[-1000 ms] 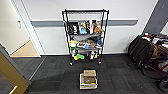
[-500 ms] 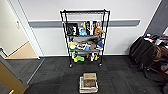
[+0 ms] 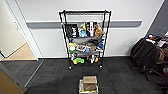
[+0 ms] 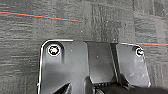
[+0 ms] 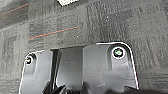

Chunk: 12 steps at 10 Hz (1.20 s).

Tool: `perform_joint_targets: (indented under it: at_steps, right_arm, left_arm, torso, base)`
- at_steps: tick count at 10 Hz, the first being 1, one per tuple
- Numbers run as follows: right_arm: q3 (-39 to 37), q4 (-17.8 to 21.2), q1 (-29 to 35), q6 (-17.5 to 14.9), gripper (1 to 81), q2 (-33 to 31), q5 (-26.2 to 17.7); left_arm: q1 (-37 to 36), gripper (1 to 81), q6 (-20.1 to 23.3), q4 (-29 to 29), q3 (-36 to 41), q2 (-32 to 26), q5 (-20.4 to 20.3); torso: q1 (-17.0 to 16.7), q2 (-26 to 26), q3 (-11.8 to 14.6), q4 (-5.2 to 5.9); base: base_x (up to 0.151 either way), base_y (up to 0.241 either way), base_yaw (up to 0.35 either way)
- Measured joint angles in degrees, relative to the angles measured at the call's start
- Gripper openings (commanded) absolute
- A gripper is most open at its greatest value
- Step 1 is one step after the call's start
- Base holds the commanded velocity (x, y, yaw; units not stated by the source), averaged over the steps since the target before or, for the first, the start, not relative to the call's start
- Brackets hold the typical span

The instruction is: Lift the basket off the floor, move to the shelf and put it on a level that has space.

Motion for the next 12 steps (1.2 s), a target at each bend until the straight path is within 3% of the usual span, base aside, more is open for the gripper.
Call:
perform_joint_targets:
  at_steps: [12]
  right_arm:
    - [-0.6, 0.1, -1.2, 0.0, 81.1, 0.5, 0.0]
  left_arm:
    - [0.5, 81.1, 0.0, 0.0, -0.4, 0.1, 0.1]
  torso:
    - [0.0, 0.0, 0.0, 0.00]
  base:
    - [0.139, 0.000, 0.000]
